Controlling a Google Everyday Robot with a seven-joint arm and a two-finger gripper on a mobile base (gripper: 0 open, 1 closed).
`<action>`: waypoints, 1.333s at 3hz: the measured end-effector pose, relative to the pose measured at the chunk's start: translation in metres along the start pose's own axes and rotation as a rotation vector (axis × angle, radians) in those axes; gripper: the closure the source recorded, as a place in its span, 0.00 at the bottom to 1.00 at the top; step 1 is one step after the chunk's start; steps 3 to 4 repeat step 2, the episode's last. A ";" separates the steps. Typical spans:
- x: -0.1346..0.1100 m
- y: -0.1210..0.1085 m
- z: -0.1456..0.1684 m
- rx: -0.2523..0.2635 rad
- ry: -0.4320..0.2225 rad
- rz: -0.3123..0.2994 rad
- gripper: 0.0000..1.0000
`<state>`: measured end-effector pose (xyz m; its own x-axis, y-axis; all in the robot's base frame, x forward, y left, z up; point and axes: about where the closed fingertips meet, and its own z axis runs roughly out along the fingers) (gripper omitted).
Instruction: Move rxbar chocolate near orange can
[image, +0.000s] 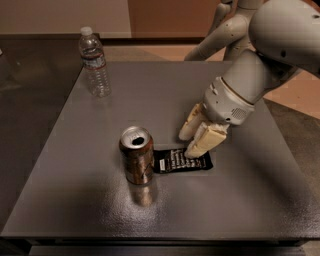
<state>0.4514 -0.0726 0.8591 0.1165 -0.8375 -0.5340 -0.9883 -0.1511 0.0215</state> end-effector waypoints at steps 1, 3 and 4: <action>-0.001 0.000 0.000 0.002 0.001 -0.003 0.00; -0.001 0.000 0.000 0.002 0.001 -0.003 0.00; -0.001 0.000 0.000 0.002 0.001 -0.003 0.00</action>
Offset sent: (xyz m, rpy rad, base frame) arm -0.0003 0.0009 0.0006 -0.0002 -0.0028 0.0008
